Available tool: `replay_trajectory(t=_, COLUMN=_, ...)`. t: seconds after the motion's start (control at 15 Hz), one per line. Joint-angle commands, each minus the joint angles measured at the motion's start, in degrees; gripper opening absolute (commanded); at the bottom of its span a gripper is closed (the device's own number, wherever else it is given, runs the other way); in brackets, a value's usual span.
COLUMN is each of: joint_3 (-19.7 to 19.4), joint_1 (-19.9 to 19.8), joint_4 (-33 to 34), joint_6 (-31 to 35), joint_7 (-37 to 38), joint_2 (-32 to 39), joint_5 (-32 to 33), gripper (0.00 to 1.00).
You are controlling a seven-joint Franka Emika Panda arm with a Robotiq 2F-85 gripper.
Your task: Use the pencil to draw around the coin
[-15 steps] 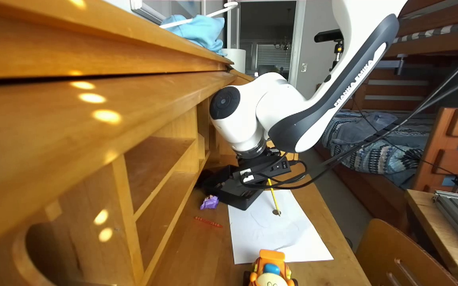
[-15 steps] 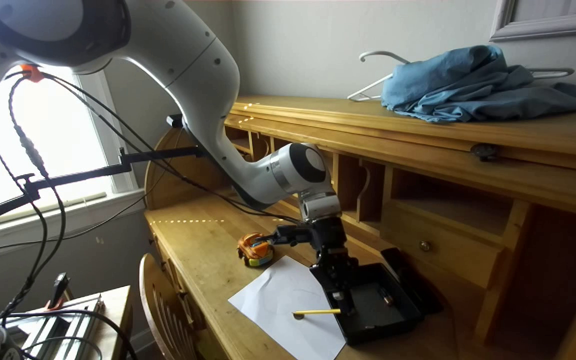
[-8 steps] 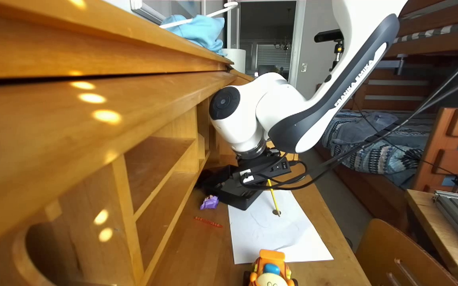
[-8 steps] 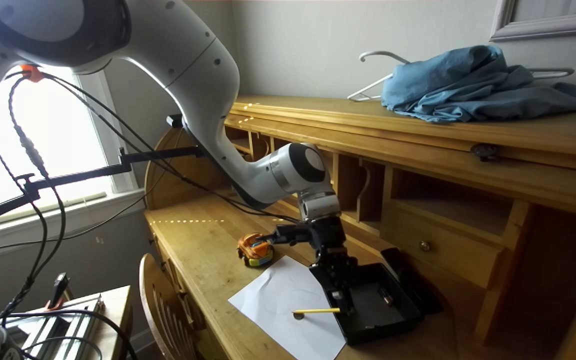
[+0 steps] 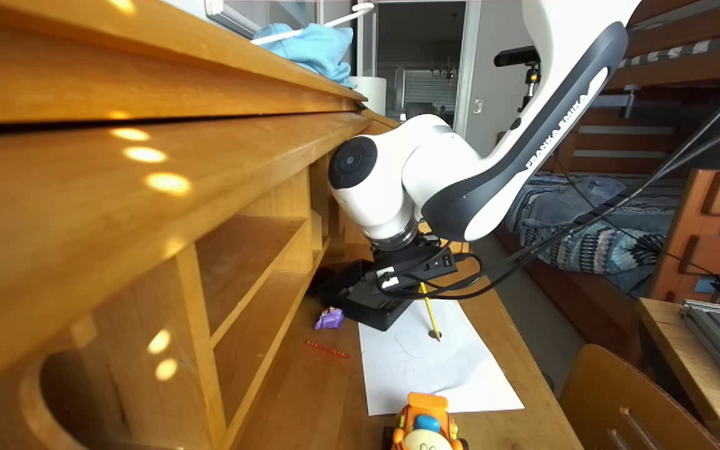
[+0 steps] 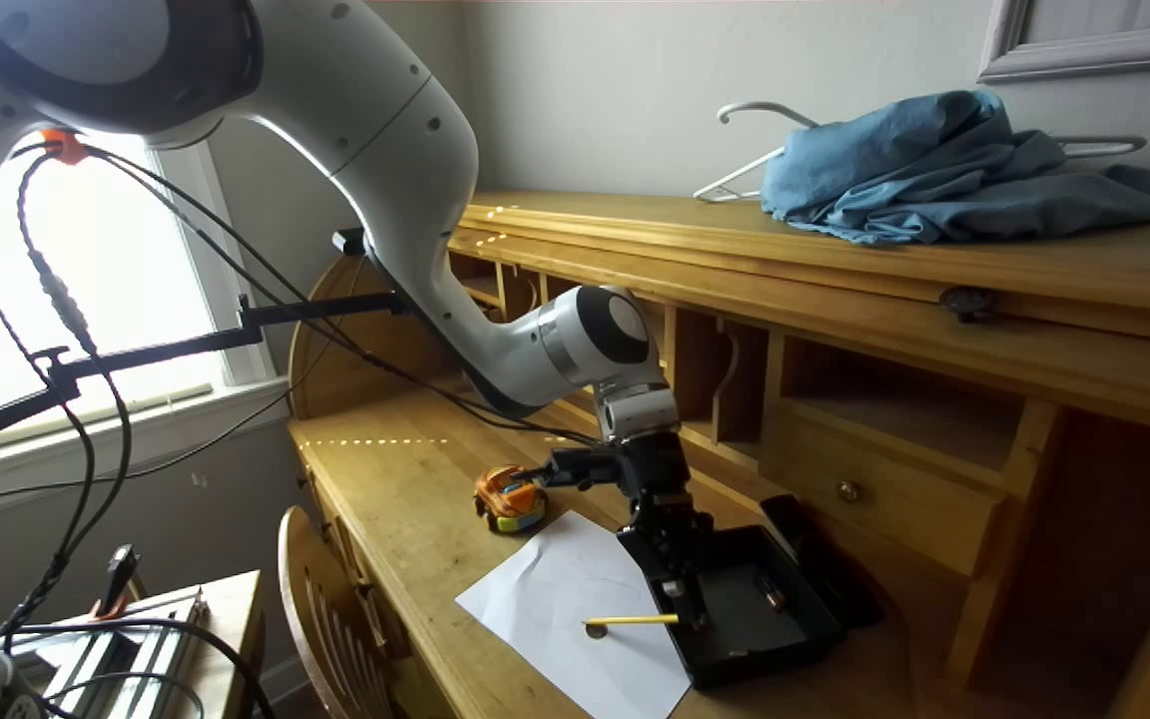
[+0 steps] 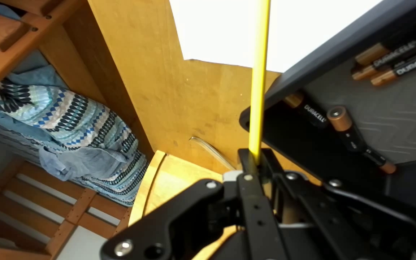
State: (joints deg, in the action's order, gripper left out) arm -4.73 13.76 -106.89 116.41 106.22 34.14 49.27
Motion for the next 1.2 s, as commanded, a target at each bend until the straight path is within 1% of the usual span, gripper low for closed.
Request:
replay_trajectory(t=0.0, joint_3=0.5, joint_1=0.1, joint_4=2.6, joint_6=-1.9, joint_7=1.6, joint_2=1.8, joint_5=1.7, gripper=0.02)
replay_trajectory(t=1.13, joint_3=0.3, joint_1=0.0, joint_4=5.3, joint_6=-3.2, joint_7=1.7, joint_2=3.5, joint_5=1.4, gripper=0.02)
